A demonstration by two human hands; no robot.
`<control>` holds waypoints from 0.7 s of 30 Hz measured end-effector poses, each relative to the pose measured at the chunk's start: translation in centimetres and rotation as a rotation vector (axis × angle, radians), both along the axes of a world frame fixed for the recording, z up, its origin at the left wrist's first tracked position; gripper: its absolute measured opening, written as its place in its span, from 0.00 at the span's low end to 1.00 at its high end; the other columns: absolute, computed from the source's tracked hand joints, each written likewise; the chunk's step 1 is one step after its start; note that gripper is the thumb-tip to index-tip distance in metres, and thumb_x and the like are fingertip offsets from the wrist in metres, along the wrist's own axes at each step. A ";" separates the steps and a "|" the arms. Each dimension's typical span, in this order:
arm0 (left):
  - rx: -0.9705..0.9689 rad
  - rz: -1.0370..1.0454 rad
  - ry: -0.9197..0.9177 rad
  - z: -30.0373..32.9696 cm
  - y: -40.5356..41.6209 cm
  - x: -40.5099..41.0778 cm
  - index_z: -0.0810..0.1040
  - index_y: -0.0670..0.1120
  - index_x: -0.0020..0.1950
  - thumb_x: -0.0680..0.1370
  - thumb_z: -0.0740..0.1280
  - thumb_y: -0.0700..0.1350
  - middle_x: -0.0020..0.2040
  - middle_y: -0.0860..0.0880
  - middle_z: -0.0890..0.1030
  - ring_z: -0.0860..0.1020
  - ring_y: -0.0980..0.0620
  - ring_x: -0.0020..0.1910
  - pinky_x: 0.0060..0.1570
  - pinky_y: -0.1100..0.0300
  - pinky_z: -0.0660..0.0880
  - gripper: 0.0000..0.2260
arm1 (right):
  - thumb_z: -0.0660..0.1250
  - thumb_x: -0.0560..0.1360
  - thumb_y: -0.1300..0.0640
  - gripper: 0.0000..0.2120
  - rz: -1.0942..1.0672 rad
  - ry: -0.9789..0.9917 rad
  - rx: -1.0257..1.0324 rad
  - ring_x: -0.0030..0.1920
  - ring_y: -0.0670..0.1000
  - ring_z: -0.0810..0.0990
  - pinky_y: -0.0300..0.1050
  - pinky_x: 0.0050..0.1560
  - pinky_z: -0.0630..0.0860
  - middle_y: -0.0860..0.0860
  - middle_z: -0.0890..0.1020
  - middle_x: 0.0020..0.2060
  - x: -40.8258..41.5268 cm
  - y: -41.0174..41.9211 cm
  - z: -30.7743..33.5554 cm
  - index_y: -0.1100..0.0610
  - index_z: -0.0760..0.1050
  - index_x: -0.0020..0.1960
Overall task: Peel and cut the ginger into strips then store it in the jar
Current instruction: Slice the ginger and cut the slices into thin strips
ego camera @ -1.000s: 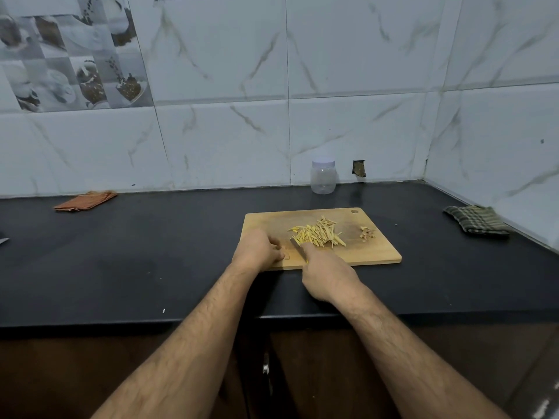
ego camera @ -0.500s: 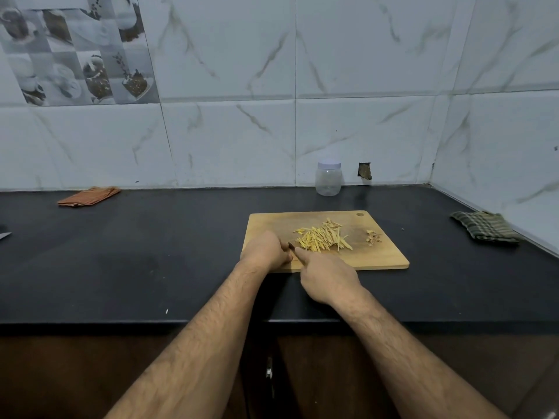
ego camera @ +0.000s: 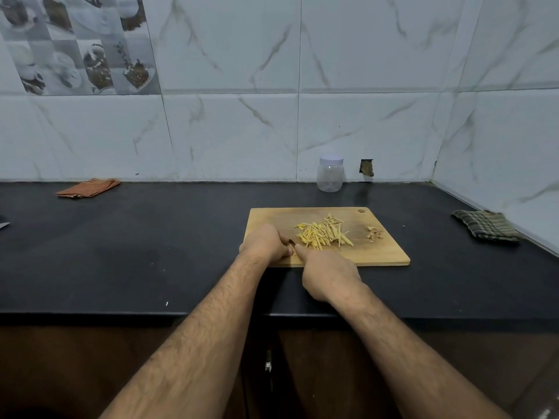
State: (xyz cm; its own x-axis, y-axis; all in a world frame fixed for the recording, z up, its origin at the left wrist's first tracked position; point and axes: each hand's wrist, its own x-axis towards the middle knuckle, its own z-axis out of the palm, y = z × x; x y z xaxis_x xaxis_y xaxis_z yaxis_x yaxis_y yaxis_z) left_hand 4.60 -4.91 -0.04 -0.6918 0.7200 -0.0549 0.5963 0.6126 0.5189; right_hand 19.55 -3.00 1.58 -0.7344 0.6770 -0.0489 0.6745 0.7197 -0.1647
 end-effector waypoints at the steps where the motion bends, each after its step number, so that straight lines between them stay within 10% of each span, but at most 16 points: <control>1: 0.001 0.005 0.000 0.0 0.0 0.0 0.83 0.57 0.59 0.75 0.73 0.53 0.56 0.55 0.83 0.78 0.51 0.56 0.62 0.51 0.75 0.12 | 0.57 0.79 0.65 0.36 0.003 -0.016 0.009 0.65 0.56 0.75 0.52 0.58 0.75 0.54 0.76 0.67 0.4 -0.2 0.0 0.41 0.51 0.80; 21: 0.048 -0.016 -0.093 0.2 -0.6 -0.1 0.81 0.58 0.63 0.76 0.73 0.53 0.62 0.53 0.80 0.76 0.52 0.61 0.63 0.55 0.72 0.15 | 0.55 0.81 0.61 0.32 -0.061 0.071 -0.012 0.64 0.55 0.76 0.50 0.56 0.74 0.52 0.77 0.67 2.2 -0.7 -0.1 0.42 0.53 0.80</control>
State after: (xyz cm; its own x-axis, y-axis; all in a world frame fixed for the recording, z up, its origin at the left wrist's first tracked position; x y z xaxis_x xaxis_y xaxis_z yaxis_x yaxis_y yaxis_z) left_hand 4.53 -5.53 0.15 -0.6735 0.7344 -0.0838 0.5537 0.5764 0.6010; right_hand 21.80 -3.66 1.46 -0.6937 0.7203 -0.0064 0.7033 0.6754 -0.2218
